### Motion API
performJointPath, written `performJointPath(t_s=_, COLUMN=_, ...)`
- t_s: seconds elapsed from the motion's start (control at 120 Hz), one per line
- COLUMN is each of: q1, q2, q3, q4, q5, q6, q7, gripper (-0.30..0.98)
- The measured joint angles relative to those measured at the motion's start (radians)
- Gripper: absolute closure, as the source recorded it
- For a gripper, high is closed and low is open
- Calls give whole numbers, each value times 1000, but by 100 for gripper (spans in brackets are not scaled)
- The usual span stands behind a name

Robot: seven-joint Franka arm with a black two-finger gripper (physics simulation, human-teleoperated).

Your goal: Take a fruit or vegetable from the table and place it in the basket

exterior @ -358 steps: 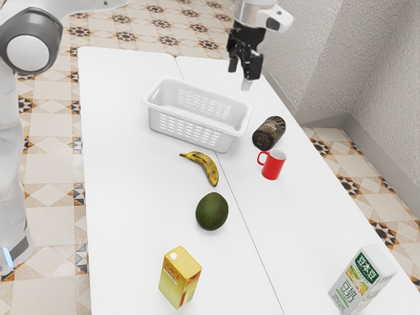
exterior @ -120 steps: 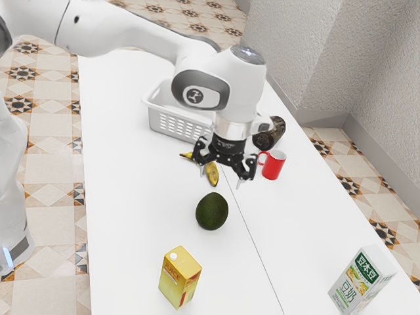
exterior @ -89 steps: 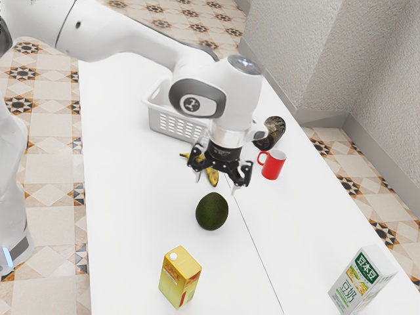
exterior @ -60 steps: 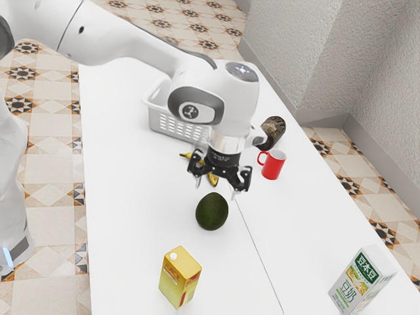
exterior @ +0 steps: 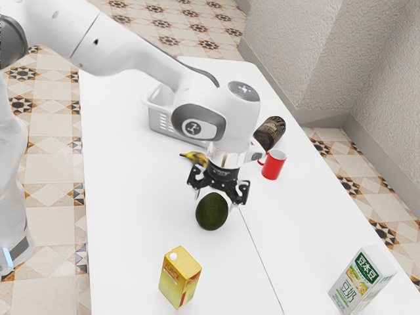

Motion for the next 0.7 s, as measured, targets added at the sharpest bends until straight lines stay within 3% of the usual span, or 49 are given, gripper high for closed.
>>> performJointPath(t_s=0.533, q1=0, q2=67, q3=0, q4=-23, q5=0, q6=76, q7=1, gripper=1)
performJointPath(t_s=0.7, q1=3, q2=76, q3=2, q4=-22, q5=1, q6=91, q7=2, gripper=13)
